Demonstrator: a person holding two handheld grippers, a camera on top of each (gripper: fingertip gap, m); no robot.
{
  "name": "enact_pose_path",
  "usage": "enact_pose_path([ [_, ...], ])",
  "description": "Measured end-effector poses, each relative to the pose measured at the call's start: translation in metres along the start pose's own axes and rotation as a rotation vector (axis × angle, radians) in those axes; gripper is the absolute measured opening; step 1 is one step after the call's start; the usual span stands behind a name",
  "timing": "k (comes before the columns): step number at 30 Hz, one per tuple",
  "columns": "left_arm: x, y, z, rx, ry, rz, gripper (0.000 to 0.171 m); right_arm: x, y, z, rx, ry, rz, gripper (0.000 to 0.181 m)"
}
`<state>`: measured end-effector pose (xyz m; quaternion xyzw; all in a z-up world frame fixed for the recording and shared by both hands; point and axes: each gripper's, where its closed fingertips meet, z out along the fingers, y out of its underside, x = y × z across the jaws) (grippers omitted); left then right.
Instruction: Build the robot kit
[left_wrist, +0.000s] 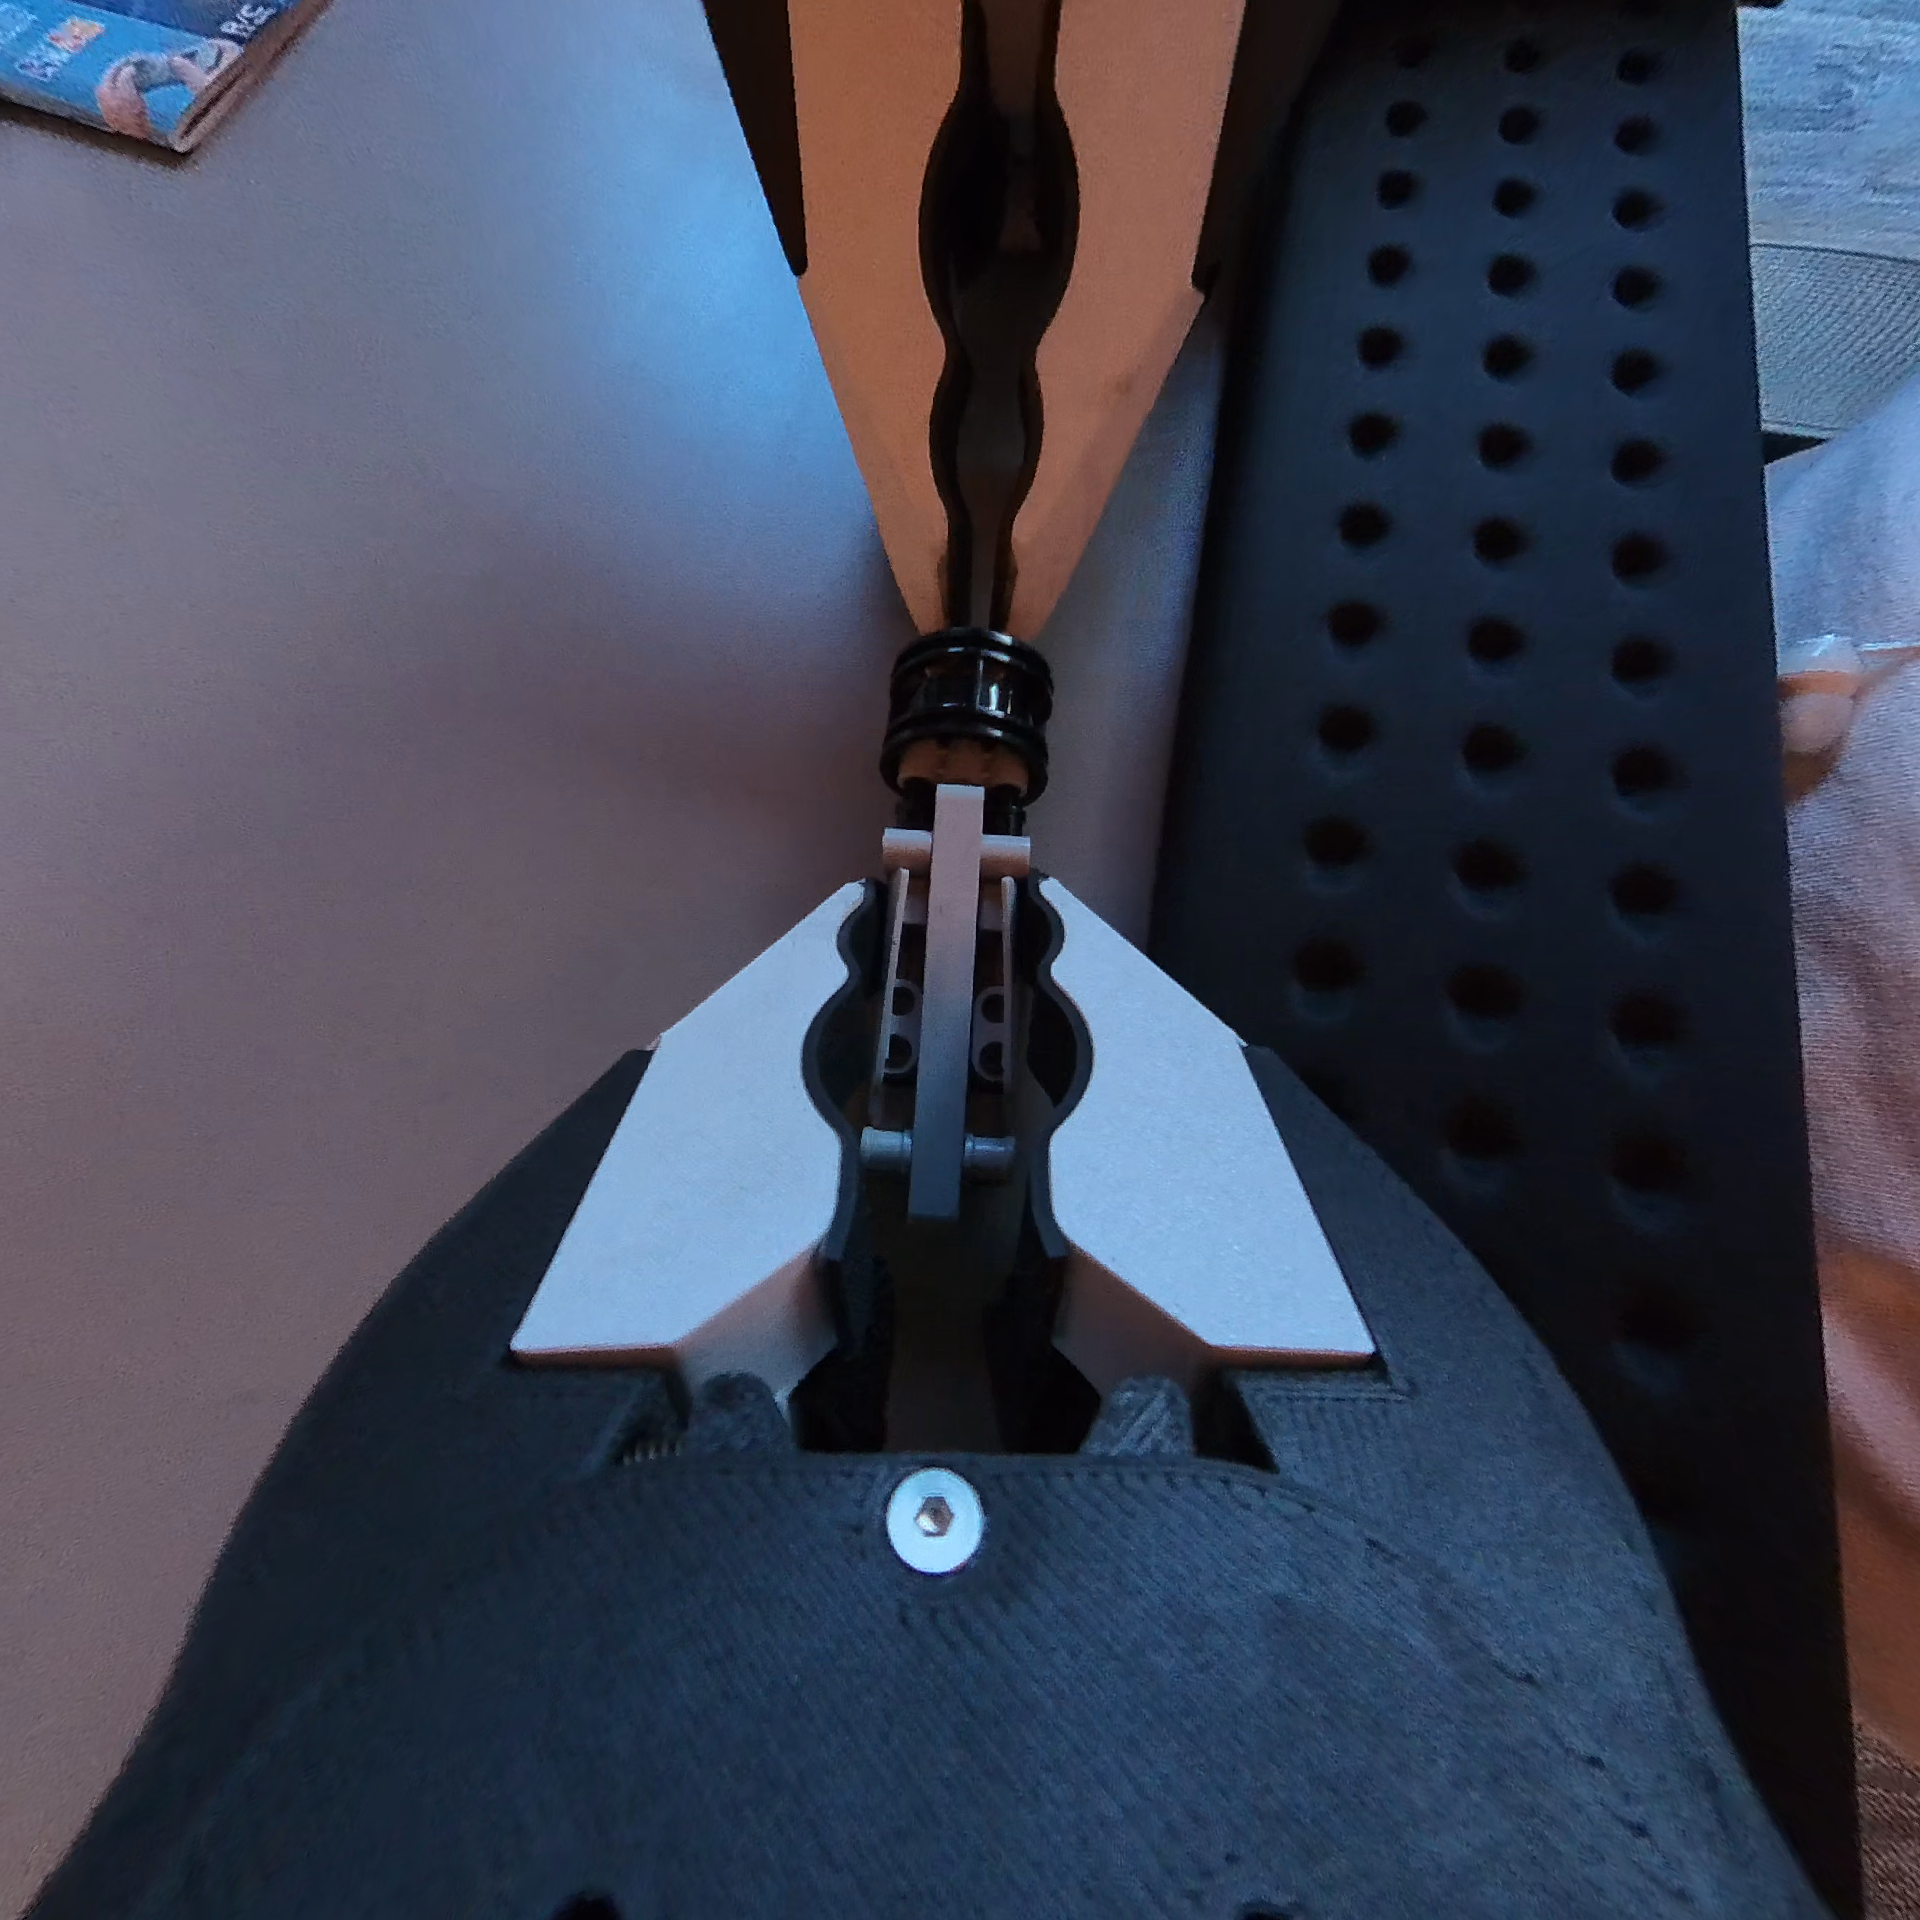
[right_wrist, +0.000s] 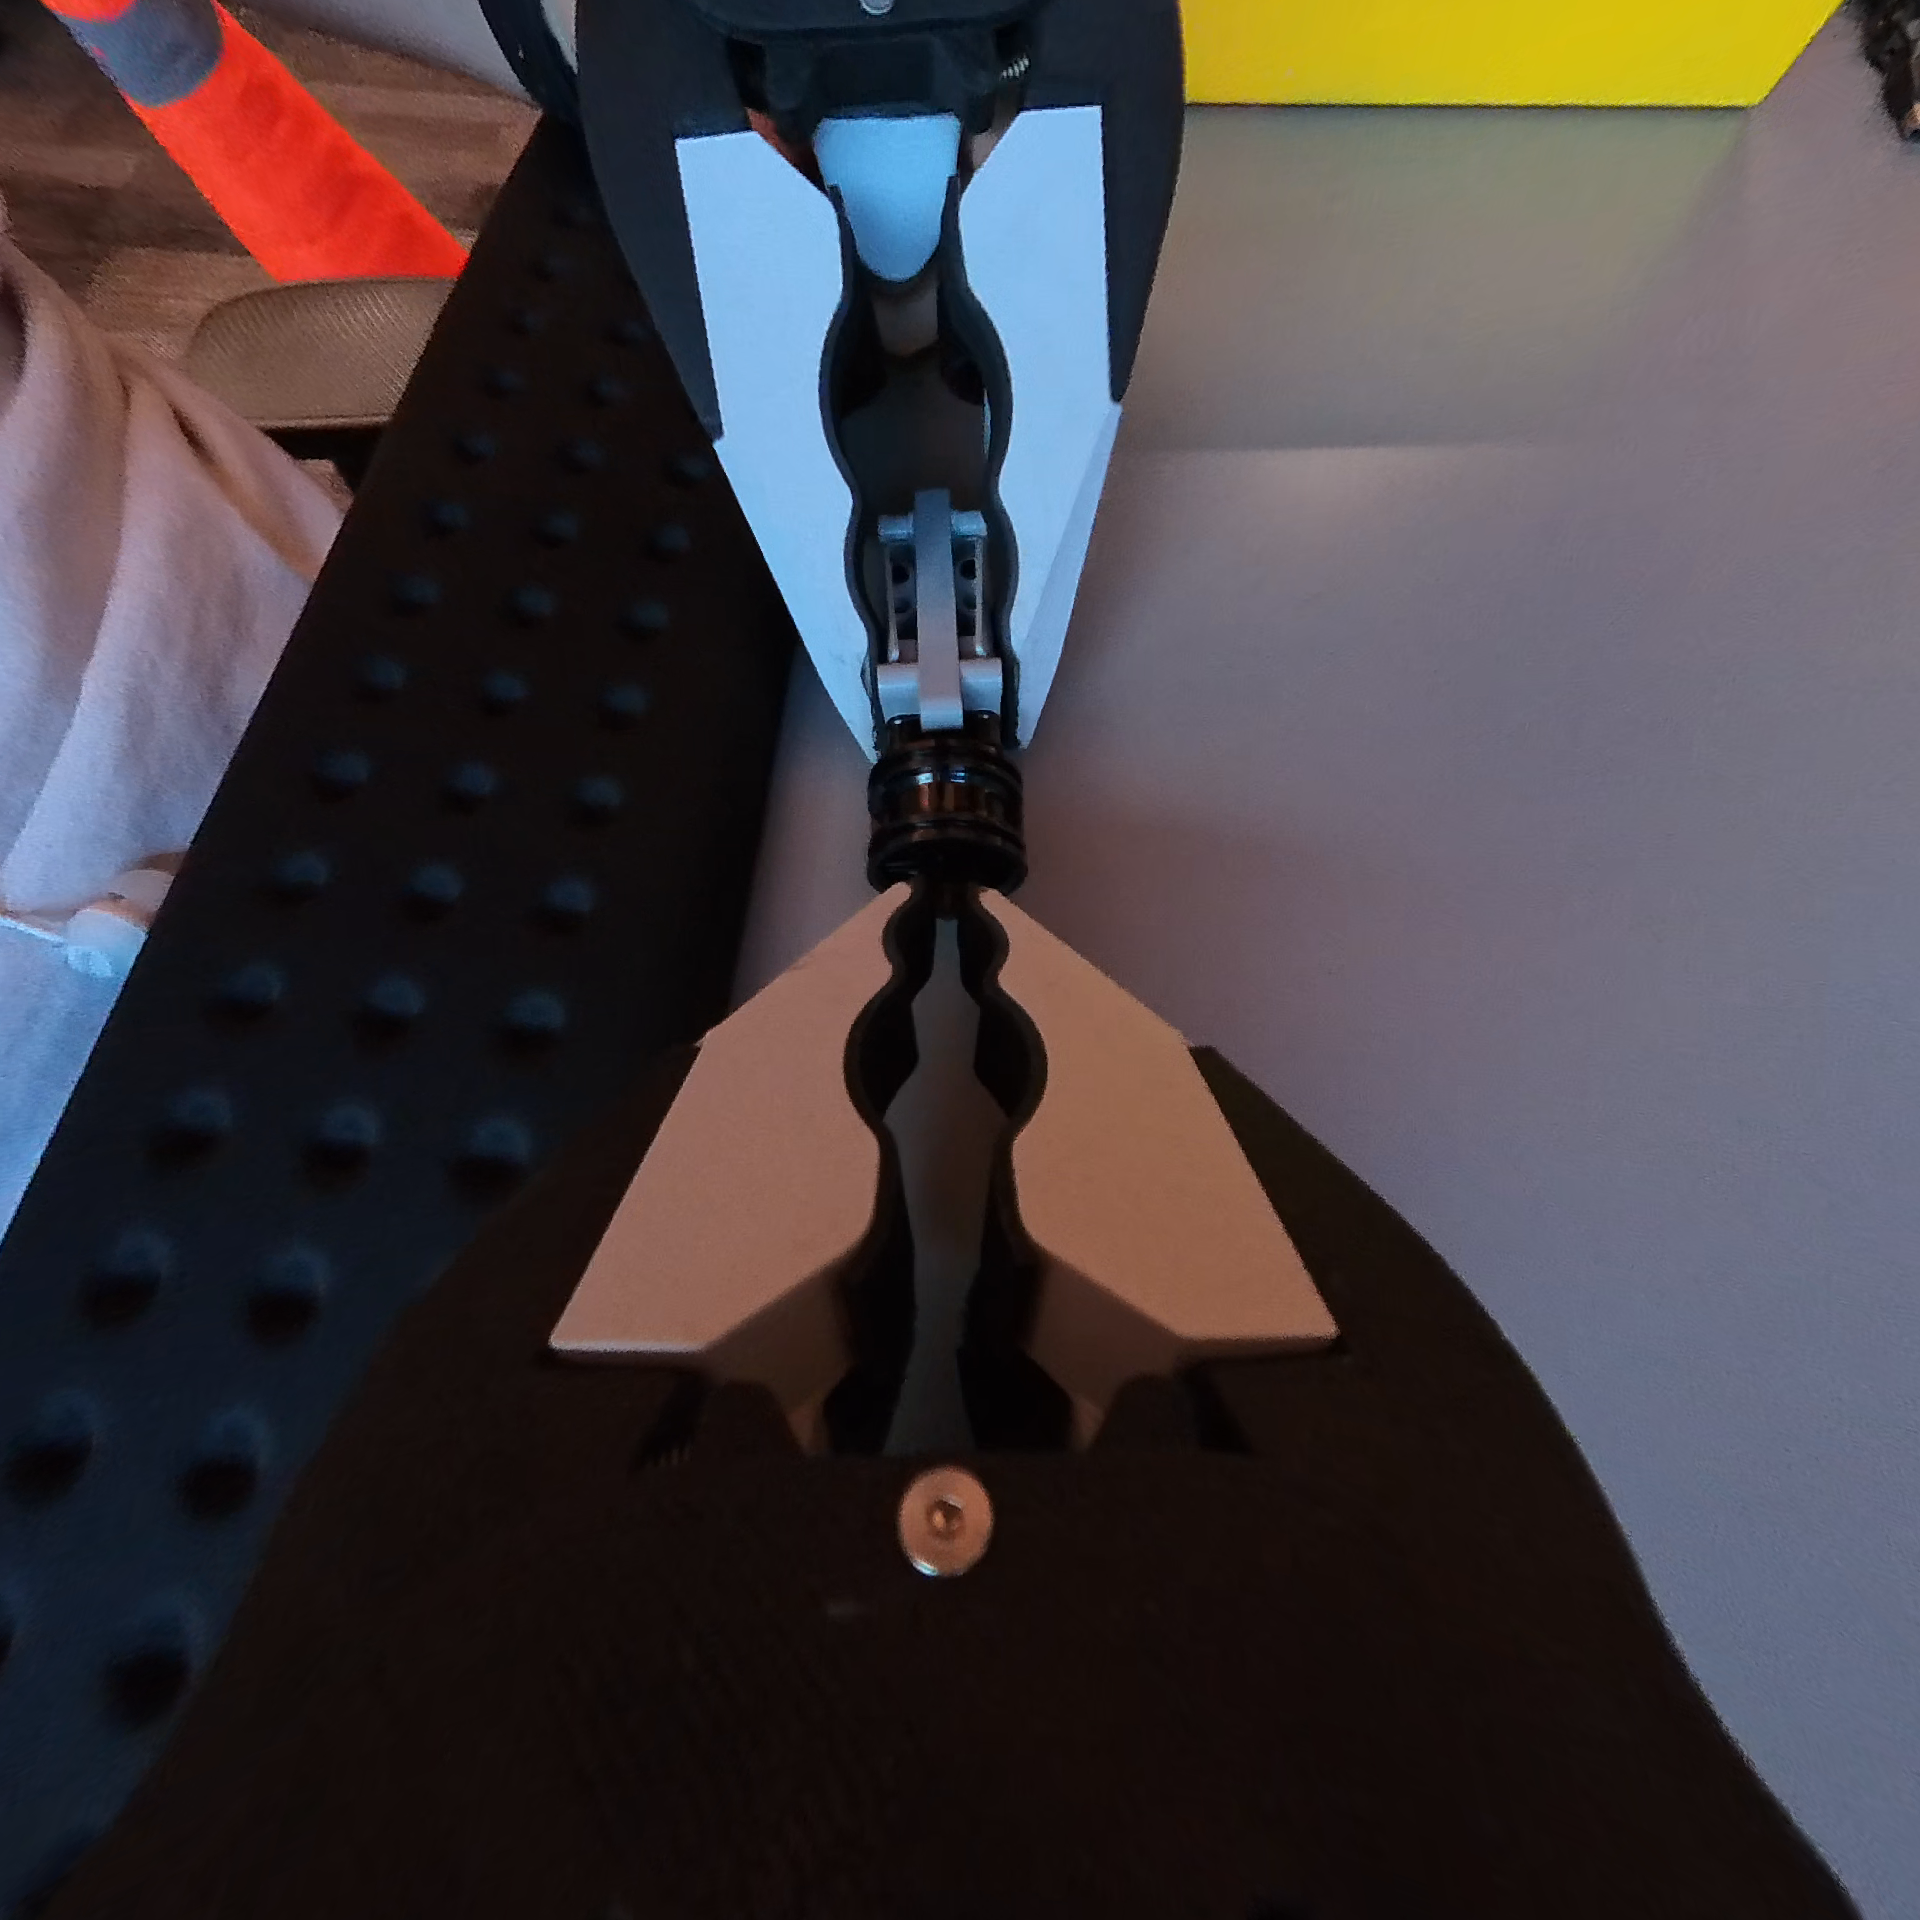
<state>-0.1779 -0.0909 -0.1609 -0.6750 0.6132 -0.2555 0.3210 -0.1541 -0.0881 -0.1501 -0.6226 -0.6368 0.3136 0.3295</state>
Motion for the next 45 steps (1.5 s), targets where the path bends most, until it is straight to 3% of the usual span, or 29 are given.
enact_pose_path([
  [8, -0.0015, -0.0013, -0.0017, -0.026, -0.093, 0.097, 0.023, -0.0003, 0.0, 0.0005, -0.088, 0.161, -0.133, 0.002],
  [21, -0.0054, -0.0024, -0.0038, -0.086, -0.261, 0.239, 0.024, 0.0022, -0.0006, 0.0007, -0.229, 0.288, -0.284, 0.001],
  [45, -0.0086, -0.0031, -0.0036, -0.113, -0.322, 0.271, 0.023, 0.0045, -0.0055, 0.0, -0.359, 0.399, -0.422, 0.0],
])
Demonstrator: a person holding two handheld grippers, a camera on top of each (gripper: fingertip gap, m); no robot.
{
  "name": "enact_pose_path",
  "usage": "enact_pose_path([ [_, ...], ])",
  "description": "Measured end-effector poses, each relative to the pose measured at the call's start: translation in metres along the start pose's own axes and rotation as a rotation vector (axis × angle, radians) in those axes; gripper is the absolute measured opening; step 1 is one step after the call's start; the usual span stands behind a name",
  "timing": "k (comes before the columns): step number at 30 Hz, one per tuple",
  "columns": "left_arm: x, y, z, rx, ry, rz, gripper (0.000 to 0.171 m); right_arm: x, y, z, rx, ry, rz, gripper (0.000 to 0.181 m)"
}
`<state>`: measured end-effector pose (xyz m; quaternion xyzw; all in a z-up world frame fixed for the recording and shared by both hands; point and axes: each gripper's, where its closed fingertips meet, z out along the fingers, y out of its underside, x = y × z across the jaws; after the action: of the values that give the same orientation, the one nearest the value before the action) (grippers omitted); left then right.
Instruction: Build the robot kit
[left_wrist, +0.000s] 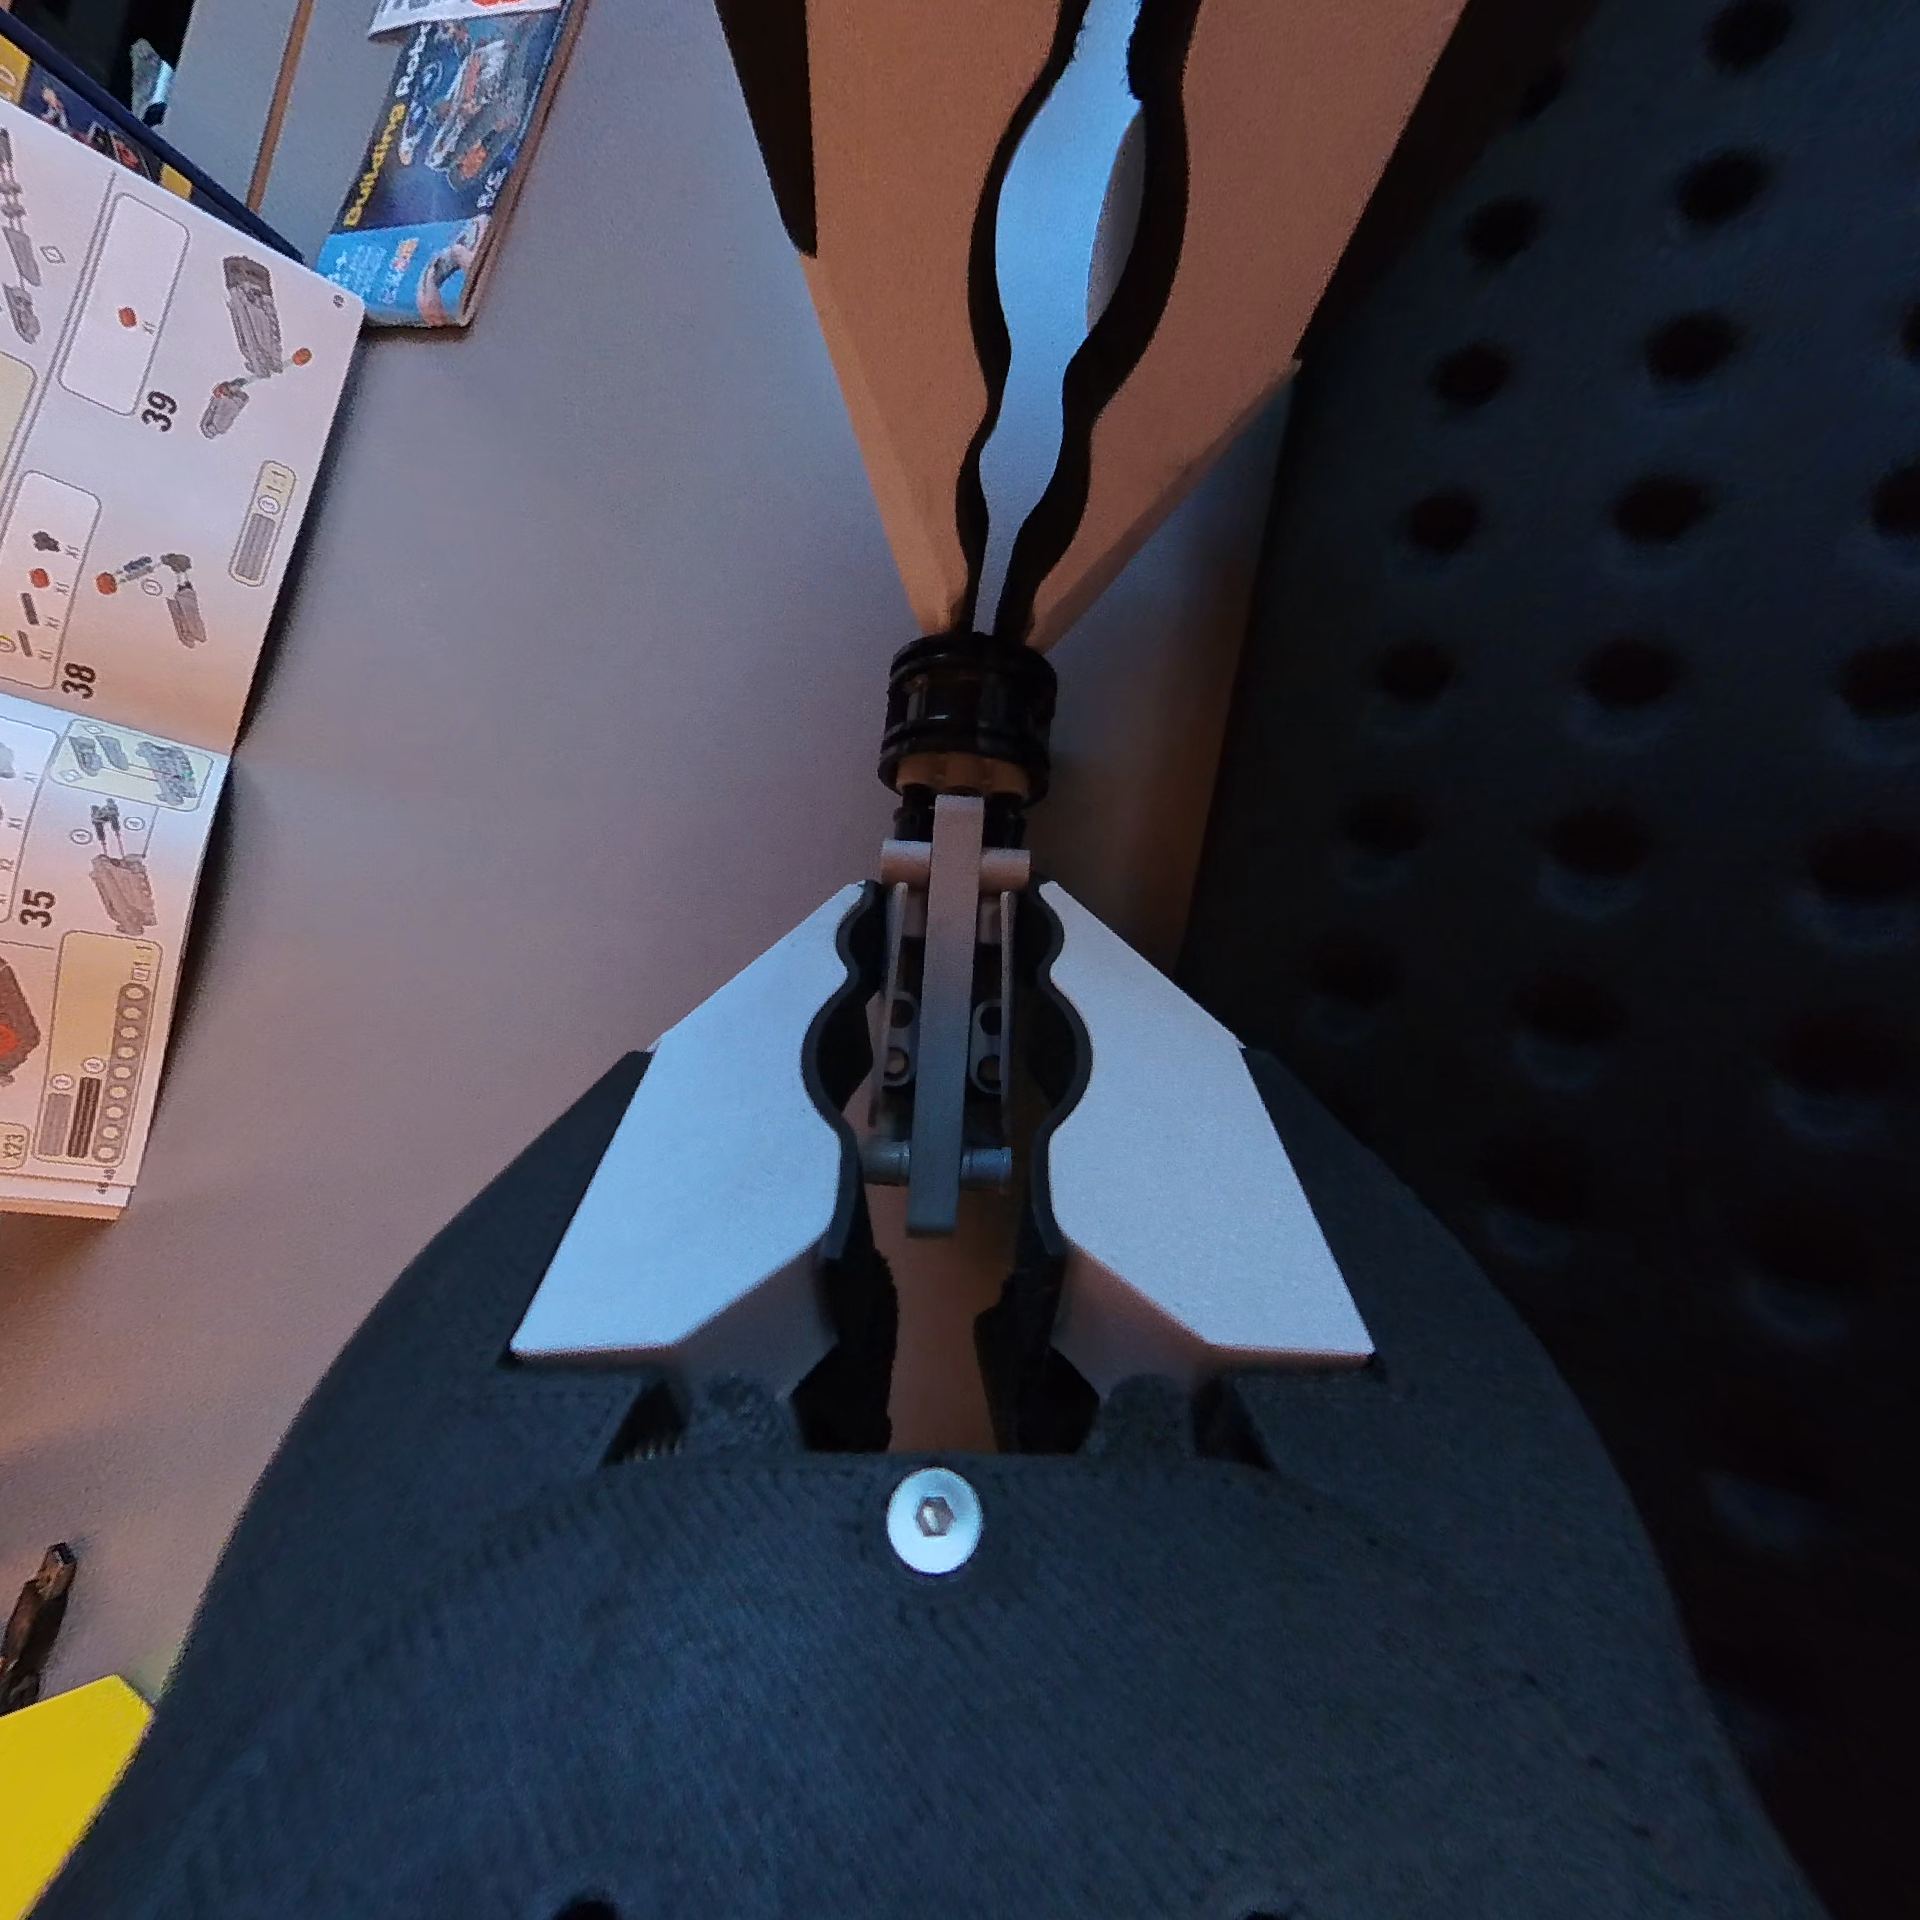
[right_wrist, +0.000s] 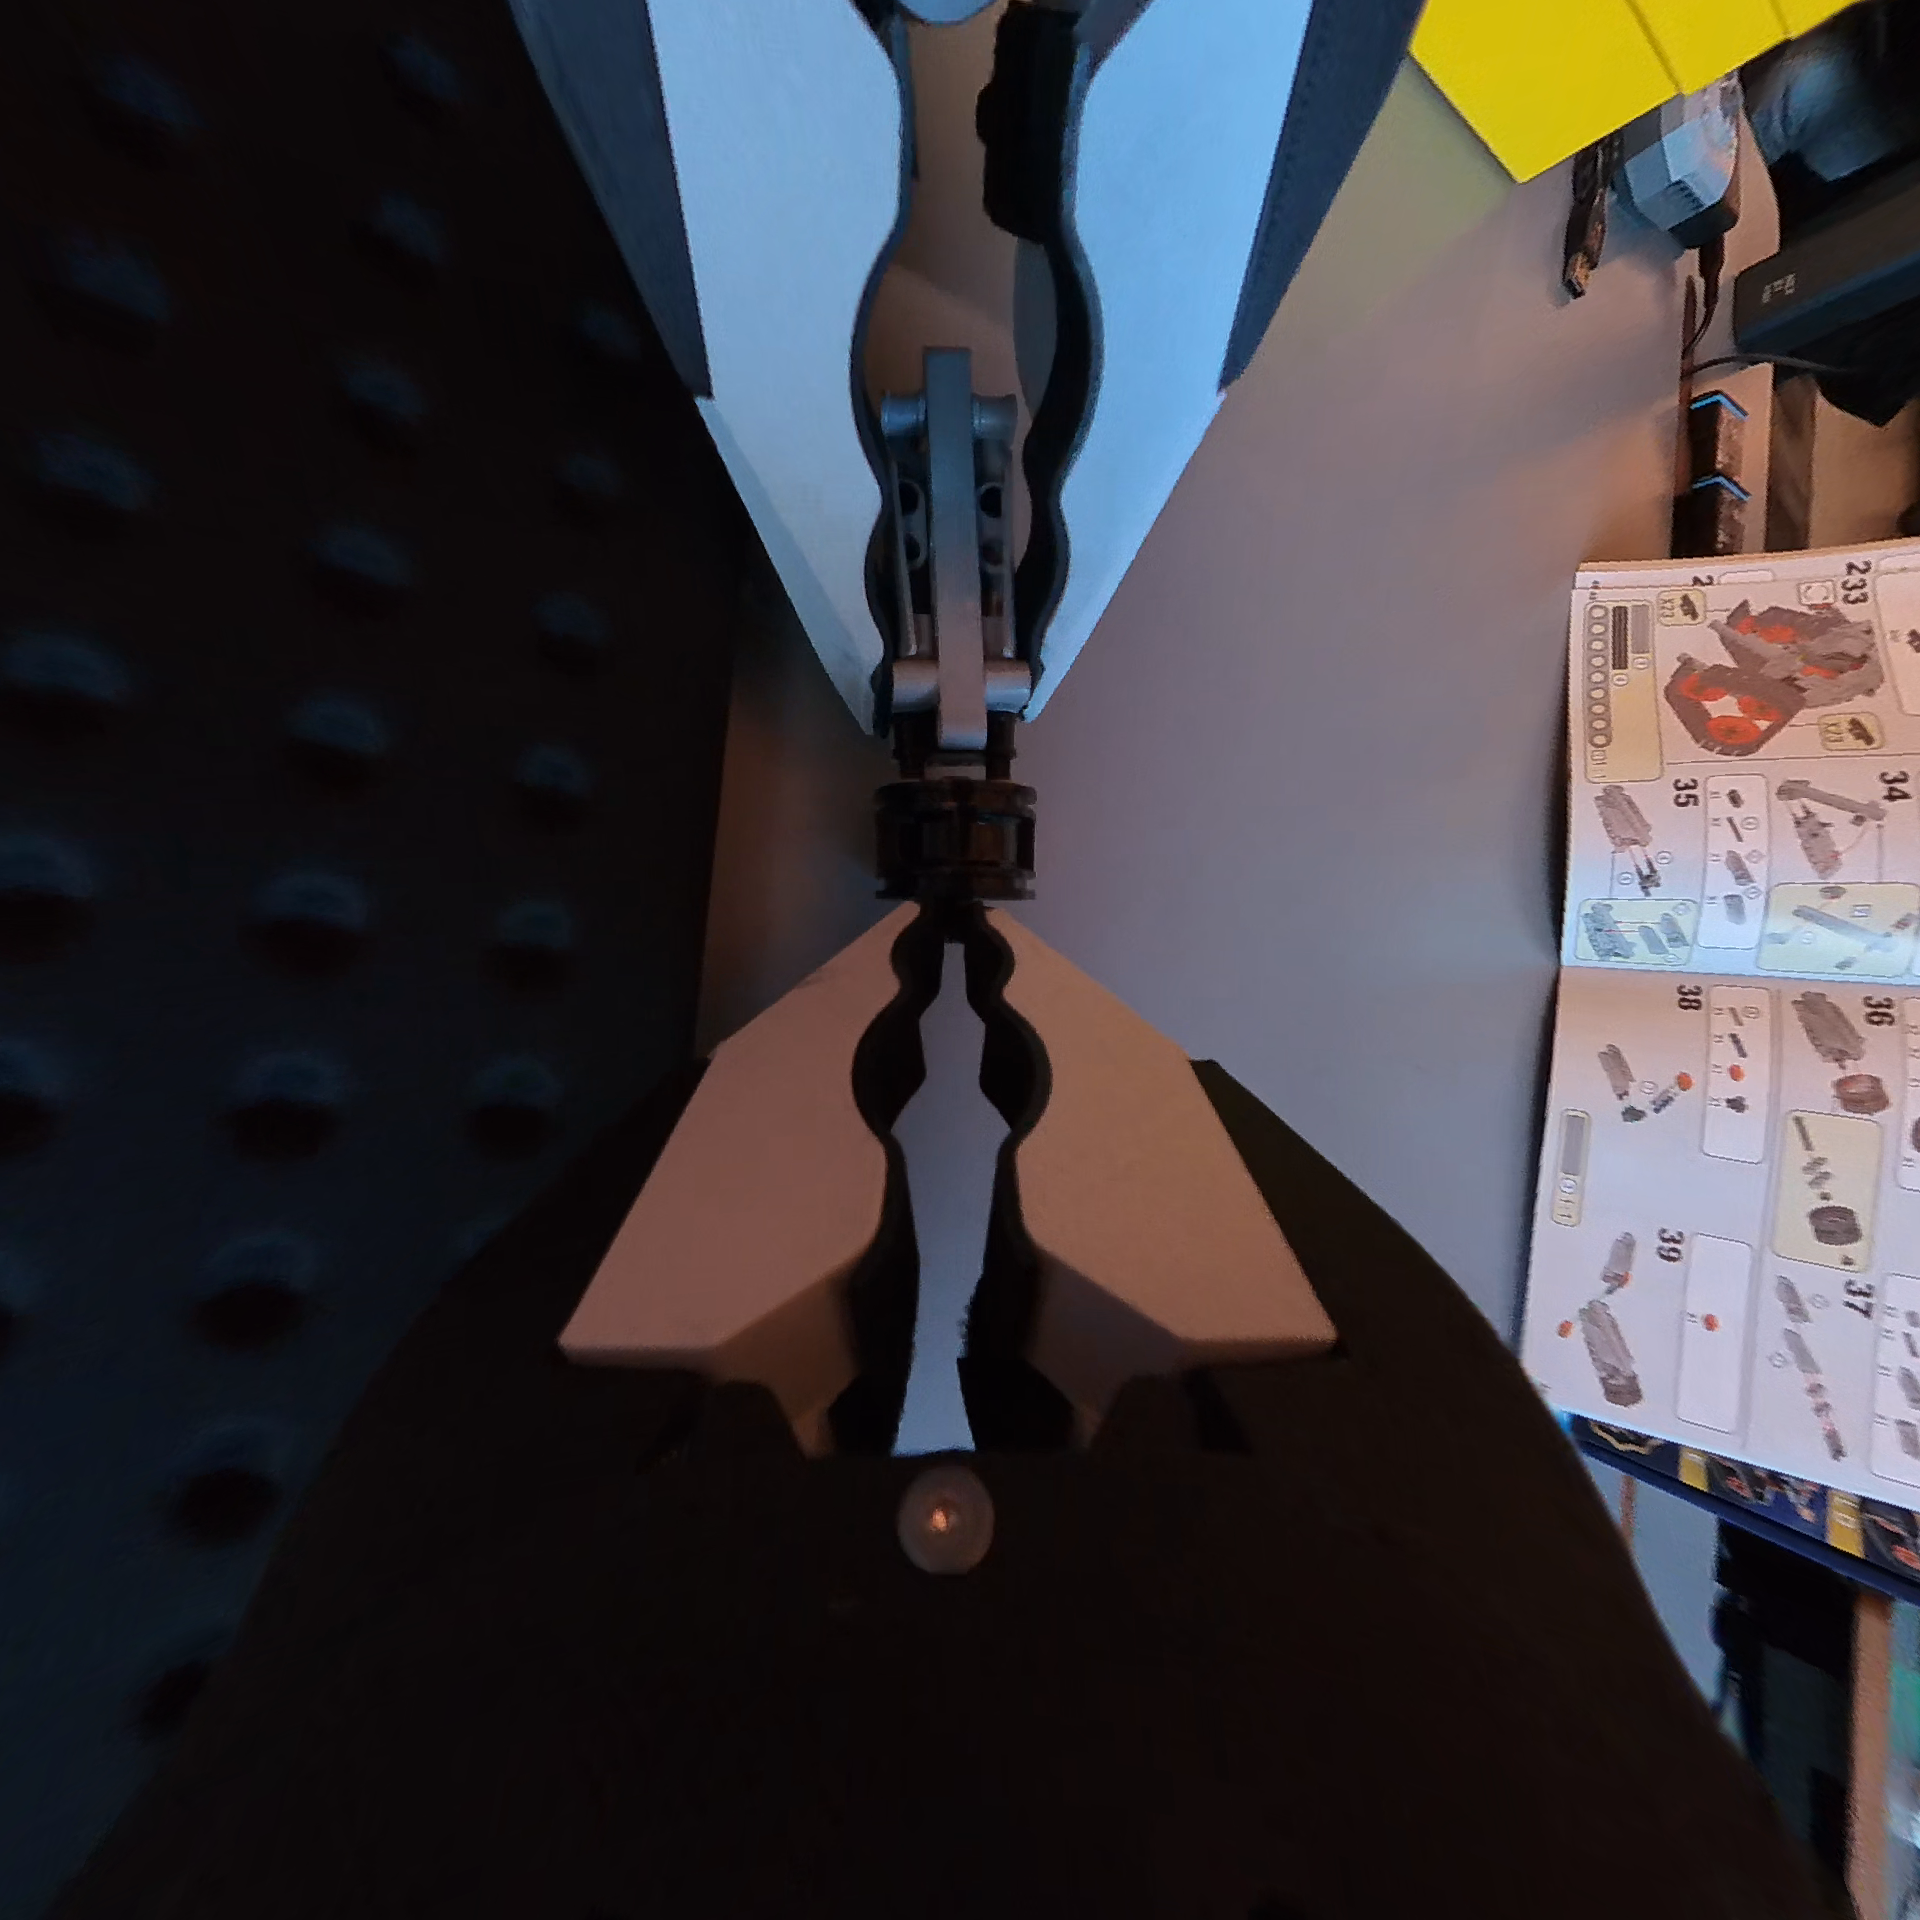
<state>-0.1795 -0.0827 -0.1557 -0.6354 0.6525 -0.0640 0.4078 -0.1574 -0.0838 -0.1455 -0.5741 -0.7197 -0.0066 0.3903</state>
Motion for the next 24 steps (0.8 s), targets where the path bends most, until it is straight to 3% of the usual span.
enact_pose_path([
  [24, -0.0012, 0.0004, 0.0001, -0.01, -0.01, 0.004, 0.023, 0.0017, -0.0015, 0.0022, -0.121, 0.009, -0.145, 0.0],
])
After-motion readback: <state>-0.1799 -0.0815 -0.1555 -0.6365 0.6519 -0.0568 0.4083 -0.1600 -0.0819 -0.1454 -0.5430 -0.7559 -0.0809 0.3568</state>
